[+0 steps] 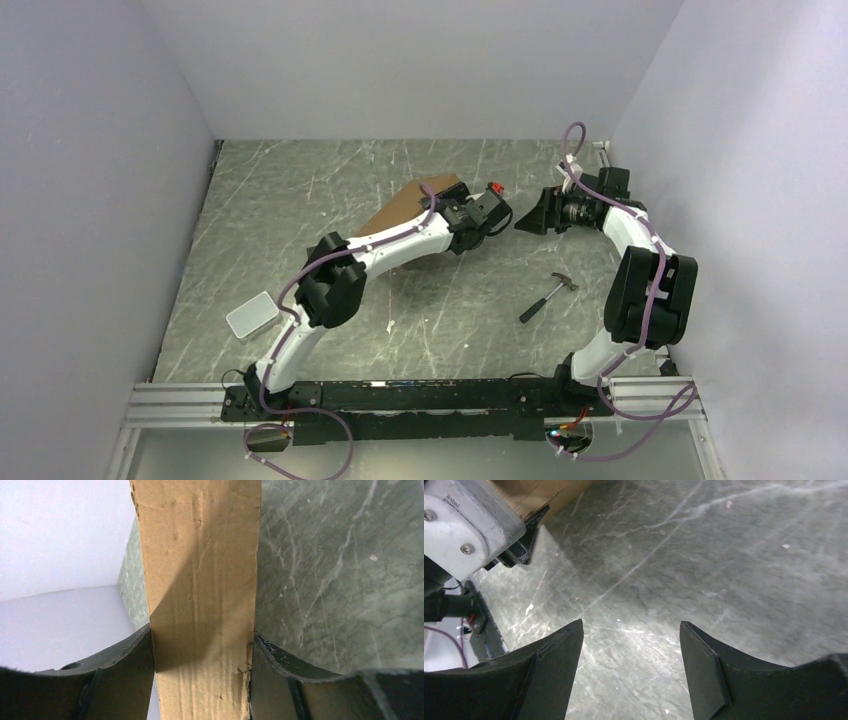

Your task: Fold the paper box

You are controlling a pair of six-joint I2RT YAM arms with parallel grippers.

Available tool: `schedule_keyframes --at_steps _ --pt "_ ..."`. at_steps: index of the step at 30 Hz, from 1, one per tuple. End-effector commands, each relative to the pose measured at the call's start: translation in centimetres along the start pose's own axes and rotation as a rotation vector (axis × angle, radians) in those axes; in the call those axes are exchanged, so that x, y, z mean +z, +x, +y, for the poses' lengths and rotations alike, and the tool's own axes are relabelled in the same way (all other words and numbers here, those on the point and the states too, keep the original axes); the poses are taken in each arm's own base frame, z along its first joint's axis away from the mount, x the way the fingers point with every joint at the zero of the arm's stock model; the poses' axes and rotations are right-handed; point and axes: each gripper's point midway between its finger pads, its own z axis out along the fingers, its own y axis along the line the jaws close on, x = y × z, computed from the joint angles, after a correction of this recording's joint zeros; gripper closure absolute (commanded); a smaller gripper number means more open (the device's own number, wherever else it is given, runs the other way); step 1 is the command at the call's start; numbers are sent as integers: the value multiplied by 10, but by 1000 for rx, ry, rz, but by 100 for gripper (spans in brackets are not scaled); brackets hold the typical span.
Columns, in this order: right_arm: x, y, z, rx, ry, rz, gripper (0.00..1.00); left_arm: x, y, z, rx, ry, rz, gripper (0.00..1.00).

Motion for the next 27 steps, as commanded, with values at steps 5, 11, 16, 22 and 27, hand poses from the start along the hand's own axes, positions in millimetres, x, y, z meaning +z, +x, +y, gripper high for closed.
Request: schedule_keyframes --at_steps 5,11,16,22,27 --pt "-18 -7 -31 7 114 -44 25 18 -5 -34 -65 -17 -13 43" --pt "-21 -8 -33 13 120 -52 25 24 -1 -63 -103 86 11 17" --pt "-21 -7 -34 20 115 -50 25 29 10 -84 -153 137 46 1" --pt "-22 -8 -35 23 116 -52 25 12 8 -113 -163 326 34 0" --pt "-23 -8 -35 24 117 -56 25 -8 7 -127 -168 488 6 0"
